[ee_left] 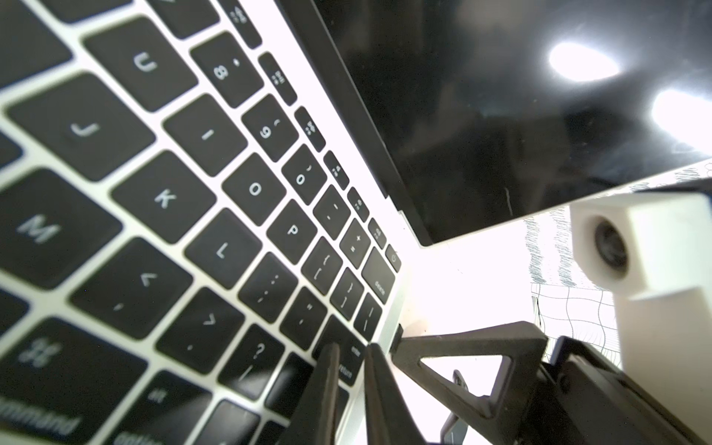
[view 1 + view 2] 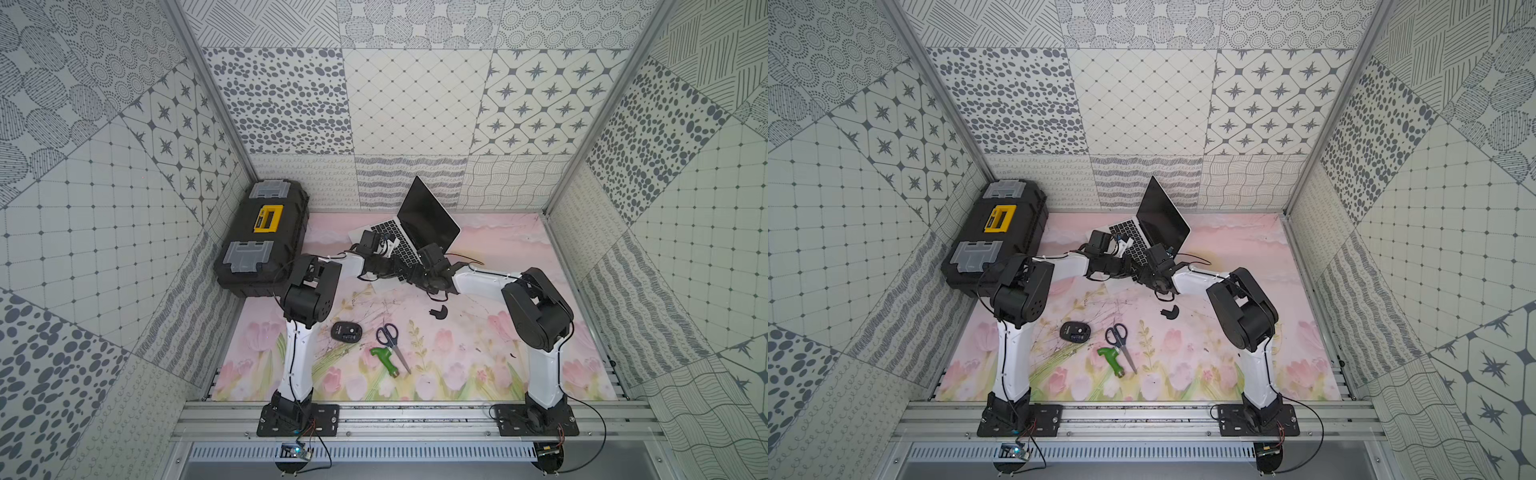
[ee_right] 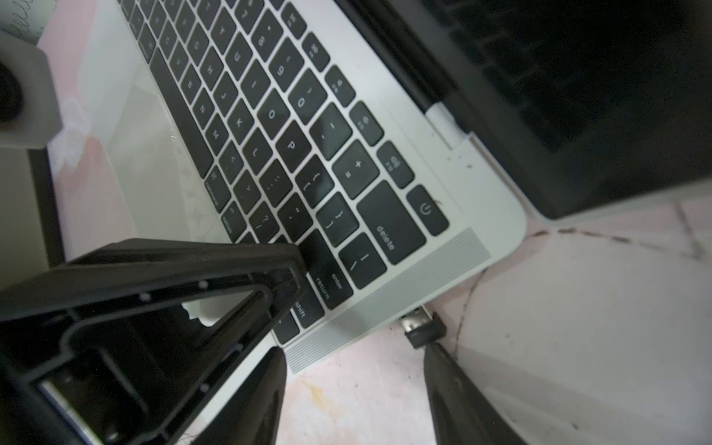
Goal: Insert the wireless mouse receiver into the laptop
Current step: Insert the USB plug into the USB port, then pick up the lid from the center of the board.
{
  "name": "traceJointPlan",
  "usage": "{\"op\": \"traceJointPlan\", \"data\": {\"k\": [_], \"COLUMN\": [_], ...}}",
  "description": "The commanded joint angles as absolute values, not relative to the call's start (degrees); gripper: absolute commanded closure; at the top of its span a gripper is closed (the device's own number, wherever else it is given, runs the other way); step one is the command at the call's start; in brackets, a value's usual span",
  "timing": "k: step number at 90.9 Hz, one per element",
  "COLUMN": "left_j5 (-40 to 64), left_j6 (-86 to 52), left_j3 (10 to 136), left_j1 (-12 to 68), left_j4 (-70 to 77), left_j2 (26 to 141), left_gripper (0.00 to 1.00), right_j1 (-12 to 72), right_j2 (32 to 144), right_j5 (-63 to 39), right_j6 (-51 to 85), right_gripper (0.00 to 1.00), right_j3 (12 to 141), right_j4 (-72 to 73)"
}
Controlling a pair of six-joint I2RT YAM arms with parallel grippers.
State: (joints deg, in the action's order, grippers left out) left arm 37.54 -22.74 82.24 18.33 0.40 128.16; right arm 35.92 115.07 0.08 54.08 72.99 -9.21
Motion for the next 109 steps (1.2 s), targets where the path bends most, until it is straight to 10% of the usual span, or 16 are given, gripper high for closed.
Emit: {"op": "traceJointPlan", "data": {"k": [1, 57, 109], "left_j5": [27.9, 29.7, 34.3], "left_j6": [-20.7, -21.1, -27.8], "left_j3": [81.5, 80.3, 57.0], "left_j1": [18.2, 18.2, 22.2], "left_j4": [-12.7, -10.6, -0.7], "left_j2": [130.6, 127.6, 99.9], "left_gripper": [0.83, 0.81, 0.43], "right_j1": [35.7, 35.1, 39.7], "right_j2": [117.5, 112.4, 93.5], "right_j5": [0.7, 5.3, 14.7], "right_j6": [56.1, 51.1, 57.3], "right_gripper": [0.40, 0.35, 0.30], "right_j3": [70.9, 67.2, 55.7], "right_j4": [-2.8, -2.0, -29.9]}}
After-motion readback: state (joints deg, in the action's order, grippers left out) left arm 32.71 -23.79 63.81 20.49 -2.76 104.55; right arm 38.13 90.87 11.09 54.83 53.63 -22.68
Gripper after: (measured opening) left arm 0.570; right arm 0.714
